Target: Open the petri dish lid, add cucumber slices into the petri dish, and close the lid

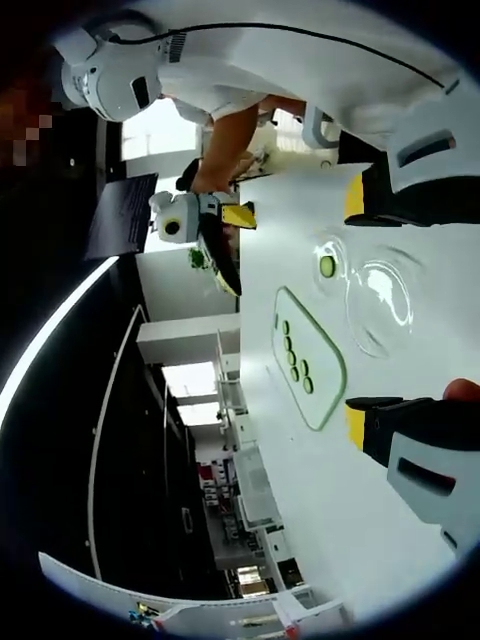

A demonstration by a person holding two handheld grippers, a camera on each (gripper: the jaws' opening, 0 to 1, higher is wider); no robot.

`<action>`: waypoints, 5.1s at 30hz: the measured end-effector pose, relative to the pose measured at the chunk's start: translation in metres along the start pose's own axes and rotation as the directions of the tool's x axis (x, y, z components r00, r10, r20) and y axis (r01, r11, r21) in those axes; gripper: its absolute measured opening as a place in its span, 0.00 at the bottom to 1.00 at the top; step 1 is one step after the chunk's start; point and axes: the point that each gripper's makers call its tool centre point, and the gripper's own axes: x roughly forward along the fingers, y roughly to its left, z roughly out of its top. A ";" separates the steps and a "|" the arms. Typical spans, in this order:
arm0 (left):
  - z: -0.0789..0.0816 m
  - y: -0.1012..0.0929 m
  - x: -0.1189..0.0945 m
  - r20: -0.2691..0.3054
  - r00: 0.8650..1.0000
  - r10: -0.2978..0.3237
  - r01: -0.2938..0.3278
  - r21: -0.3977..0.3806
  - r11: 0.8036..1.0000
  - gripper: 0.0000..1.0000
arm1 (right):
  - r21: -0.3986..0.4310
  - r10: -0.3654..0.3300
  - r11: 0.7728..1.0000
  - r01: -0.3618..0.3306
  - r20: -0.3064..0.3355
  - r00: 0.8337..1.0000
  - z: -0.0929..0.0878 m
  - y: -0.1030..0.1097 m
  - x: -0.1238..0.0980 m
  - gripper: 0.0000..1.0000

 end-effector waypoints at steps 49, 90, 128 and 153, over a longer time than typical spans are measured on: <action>-0.047 -0.001 0.022 -0.149 0.981 -0.125 0.124 -0.012 0.992 0.71 | -0.098 0.243 0.955 -0.281 -0.287 0.927 -0.044 0.035 0.088 0.75; -0.067 -0.004 0.049 -0.188 0.963 -0.192 0.193 -0.016 0.981 0.71 | -0.044 0.317 0.934 -0.356 -0.360 0.877 -0.075 0.045 0.116 0.73; -0.081 -0.003 0.058 -0.225 0.949 -0.222 0.217 -0.044 0.975 0.69 | -0.045 0.345 0.921 -0.388 -0.370 0.863 -0.085 0.044 0.124 0.69; -0.080 -0.006 0.059 -0.215 0.944 -0.249 0.244 -0.047 0.969 0.66 | -0.041 0.358 0.917 -0.397 -0.355 0.863 -0.083 0.042 0.124 0.69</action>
